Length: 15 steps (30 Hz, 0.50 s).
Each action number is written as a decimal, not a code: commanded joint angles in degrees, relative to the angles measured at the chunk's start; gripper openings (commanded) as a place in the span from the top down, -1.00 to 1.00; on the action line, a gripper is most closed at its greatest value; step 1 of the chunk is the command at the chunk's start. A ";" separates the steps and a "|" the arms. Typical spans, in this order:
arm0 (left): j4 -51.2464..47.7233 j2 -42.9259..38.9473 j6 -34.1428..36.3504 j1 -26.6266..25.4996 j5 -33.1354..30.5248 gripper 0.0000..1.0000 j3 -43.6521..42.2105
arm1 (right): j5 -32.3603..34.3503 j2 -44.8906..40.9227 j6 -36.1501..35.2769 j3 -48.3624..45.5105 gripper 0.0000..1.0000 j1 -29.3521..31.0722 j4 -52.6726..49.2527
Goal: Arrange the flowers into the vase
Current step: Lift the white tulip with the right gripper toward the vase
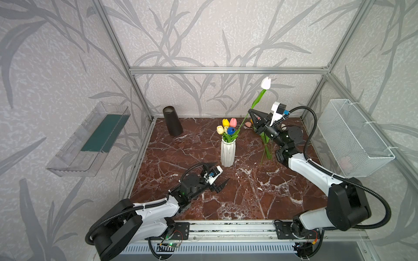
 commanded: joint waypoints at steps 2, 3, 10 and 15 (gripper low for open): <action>1.53 -0.39 0.88 -0.14 0.06 -0.98 0.75 | 0.28 1.00 -1.39 0.81 1.00 0.38 3.48; 1.49 -0.40 0.96 -0.13 -0.01 -0.97 0.66 | 0.29 0.98 -1.64 0.64 1.00 0.38 2.99; 1.44 -0.13 0.88 -0.16 0.15 -0.97 0.89 | 1.38 -1.56 -5.54 -2.15 1.00 0.47 0.68; 1.59 0.40 0.79 -0.13 0.34 -0.97 1.04 | 0.15 -1.42 -6.28 -2.42 1.00 0.64 0.18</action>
